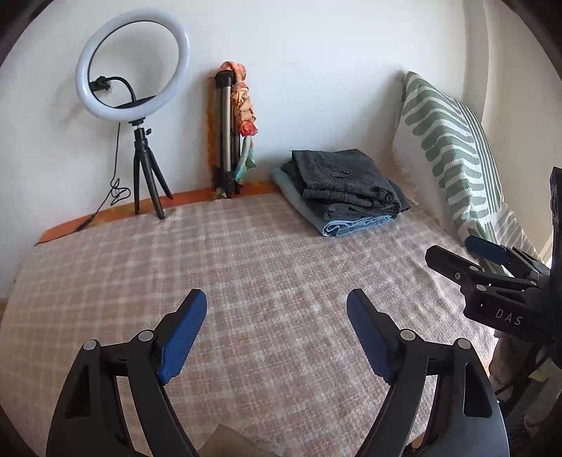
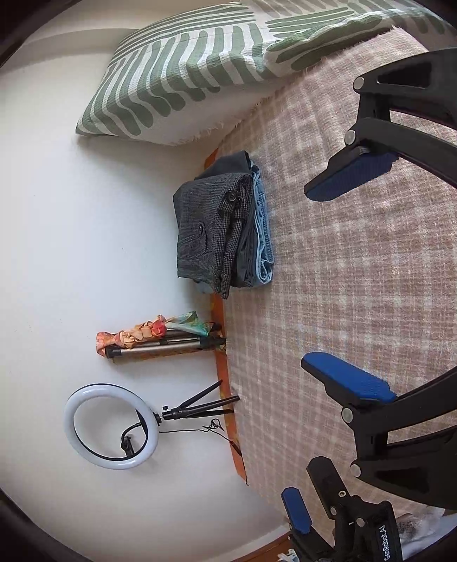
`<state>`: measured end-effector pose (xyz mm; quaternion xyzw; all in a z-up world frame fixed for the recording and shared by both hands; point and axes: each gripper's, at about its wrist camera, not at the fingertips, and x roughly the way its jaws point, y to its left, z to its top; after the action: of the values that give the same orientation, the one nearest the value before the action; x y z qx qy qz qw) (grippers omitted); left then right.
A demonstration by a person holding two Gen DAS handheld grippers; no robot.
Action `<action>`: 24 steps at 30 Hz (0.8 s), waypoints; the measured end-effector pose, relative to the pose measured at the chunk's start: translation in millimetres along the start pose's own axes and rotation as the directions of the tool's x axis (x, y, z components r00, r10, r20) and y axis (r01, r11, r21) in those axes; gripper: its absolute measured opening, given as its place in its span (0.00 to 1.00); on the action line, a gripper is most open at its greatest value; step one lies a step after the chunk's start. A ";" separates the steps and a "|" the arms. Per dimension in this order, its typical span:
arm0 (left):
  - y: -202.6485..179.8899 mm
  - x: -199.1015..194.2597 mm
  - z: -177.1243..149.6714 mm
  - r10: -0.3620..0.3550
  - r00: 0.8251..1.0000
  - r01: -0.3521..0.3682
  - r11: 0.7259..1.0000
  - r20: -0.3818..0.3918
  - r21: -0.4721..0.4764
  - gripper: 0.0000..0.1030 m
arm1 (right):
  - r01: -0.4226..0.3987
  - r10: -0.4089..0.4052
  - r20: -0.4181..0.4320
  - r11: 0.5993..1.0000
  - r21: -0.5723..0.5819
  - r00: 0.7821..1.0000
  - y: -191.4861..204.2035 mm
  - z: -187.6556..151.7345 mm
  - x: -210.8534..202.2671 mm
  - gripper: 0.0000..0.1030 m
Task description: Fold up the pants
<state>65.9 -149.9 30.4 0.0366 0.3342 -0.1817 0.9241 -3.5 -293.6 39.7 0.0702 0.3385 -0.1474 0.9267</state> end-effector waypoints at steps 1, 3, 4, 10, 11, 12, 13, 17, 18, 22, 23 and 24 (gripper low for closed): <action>2.7 1.4 -2.0 0.007 1.000 -0.007 1.000 -0.008 -0.004 0.80 | 0.005 -0.005 0.004 1.000 -0.005 1.000 1.2 -1.3 -0.7 0.93; 8.6 3.7 -6.6 0.013 1.000 -0.013 1.000 -0.018 -0.017 0.80 | 0.017 -0.016 0.018 1.000 -0.014 1.000 3.1 -2.3 -2.7 0.97; 11.6 4.9 -8.8 0.014 1.000 -0.015 1.000 -0.023 -0.023 0.80 | 0.024 -0.024 0.027 1.000 -0.019 0.999 4.2 -2.5 -4.0 0.97; 23.1 10.3 -17.2 0.019 0.998 -0.022 0.998 -0.061 -0.053 0.80 | 0.052 -0.051 0.049 0.999 -0.010 0.997 5.7 -3.7 -3.2 1.00; 24.1 10.6 -17.6 0.022 0.998 -0.025 0.998 -0.061 -0.055 0.80 | 0.050 -0.050 0.041 0.999 -0.009 0.998 5.7 -3.8 -1.4 1.00; 24.8 10.5 -17.5 0.026 0.998 -0.029 0.998 -0.061 -0.055 0.80 | 0.048 -0.048 0.035 0.999 -0.007 0.998 5.4 -4.1 0.0 1.00; 25.5 10.1 -17.1 0.032 0.998 -0.035 0.998 -0.058 -0.055 0.80 | 0.049 -0.049 0.034 0.999 -0.006 0.998 5.6 -4.4 0.7 1.00; 27.1 6.9 -15.4 0.060 0.997 -0.062 0.997 -0.044 -0.051 0.80 | 0.059 -0.059 0.041 0.998 -0.013 0.997 6.4 -5.0 0.9 1.00; 27.4 6.2 -14.9 0.065 0.997 -0.067 0.996 -0.041 -0.050 0.80 | 0.058 -0.058 0.040 0.998 -0.011 0.998 6.0 -5.1 1.1 1.00; 28.9 6.2 -14.2 0.072 0.997 -0.075 0.996 -0.041 -0.055 0.80 | 0.056 -0.056 0.034 0.998 -0.004 0.998 5.3 -5.6 1.4 1.00; 29.5 6.7 -14.4 0.068 0.997 -0.070 0.996 -0.045 -0.061 0.80 | 0.056 -0.056 0.034 0.998 -0.004 0.998 5.2 -5.7 1.3 1.00; 29.8 7.3 -14.8 0.064 0.997 -0.068 0.995 -0.050 -0.067 0.80 | 0.057 -0.057 0.035 0.998 -0.005 0.998 5.1 -5.7 1.3 1.00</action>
<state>72.9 -121.7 12.7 0.0201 0.3607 -0.1385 0.9221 -4.5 -287.8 34.7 0.0553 0.3248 -0.1738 0.9280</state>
